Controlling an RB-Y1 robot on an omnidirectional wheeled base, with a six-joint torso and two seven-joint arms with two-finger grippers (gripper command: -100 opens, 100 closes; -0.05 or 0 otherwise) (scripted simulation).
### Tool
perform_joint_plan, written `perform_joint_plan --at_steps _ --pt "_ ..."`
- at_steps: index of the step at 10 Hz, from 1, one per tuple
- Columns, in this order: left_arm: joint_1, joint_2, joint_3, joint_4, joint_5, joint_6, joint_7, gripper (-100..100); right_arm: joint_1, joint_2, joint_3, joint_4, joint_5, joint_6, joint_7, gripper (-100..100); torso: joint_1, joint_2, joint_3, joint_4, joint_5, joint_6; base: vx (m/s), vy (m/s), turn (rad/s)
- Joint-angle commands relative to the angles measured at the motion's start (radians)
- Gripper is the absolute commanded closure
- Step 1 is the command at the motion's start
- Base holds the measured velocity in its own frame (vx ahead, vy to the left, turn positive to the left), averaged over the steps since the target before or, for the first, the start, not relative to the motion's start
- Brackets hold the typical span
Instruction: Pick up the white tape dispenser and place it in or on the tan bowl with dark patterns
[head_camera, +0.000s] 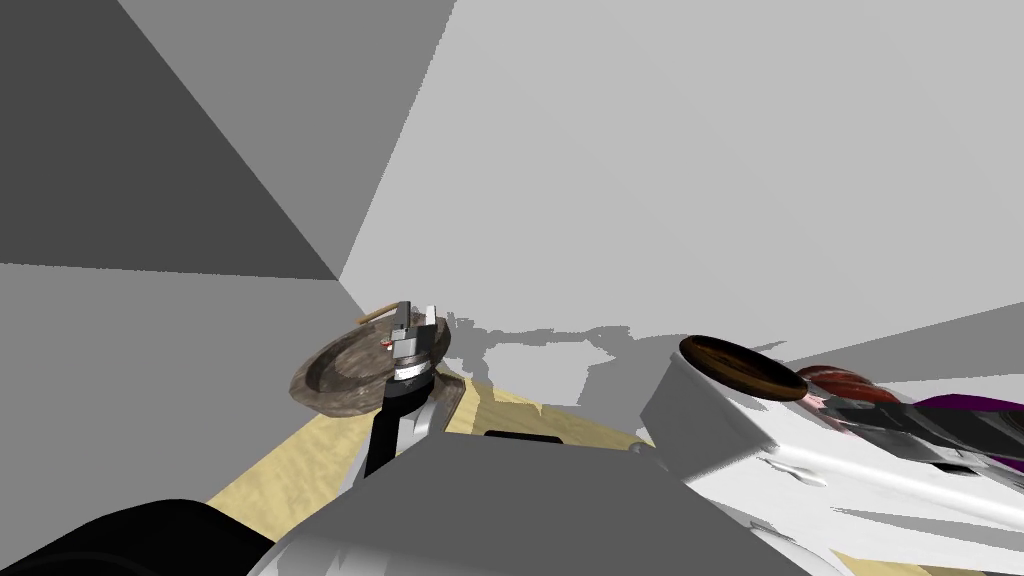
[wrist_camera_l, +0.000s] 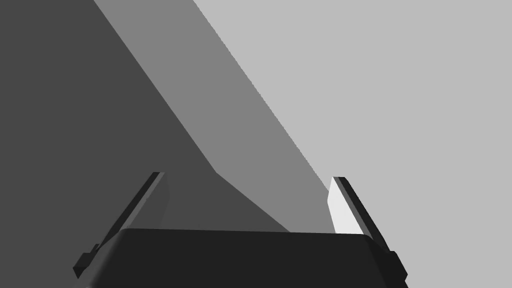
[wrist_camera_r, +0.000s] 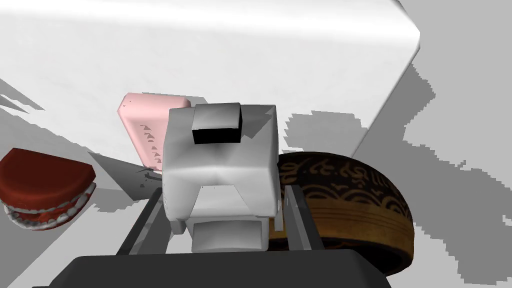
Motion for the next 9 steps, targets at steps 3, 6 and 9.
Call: perform_joint_plan --at_steps 3,6,9 --pt "0.0 0.0 0.0 0.0 0.0 0.0 0.0 0 -0.023 -0.073 0.04 0.031 0.012 -0.014 0.014 100 0.003 0.0 0.0 0.0 0.002 0.0 0.004 0.049 0.076" --pt "0.0 0.0 0.0 0.0 0.0 0.0 0.0 0 -0.042 -0.107 0.087 0.049 0.039 -0.031 0.027 100 0.006 0.0 0.0 0.0 0.003 0.0 -0.003 0.058 0.075" --pt "0.0 0.0 0.0 0.0 0.0 0.0 0.0 0 -0.052 -0.125 0.12 0.057 0.057 -0.043 0.034 100 0.003 0.0 0.0 -0.001 0.002 -0.001 0.007 0.023 0.057"
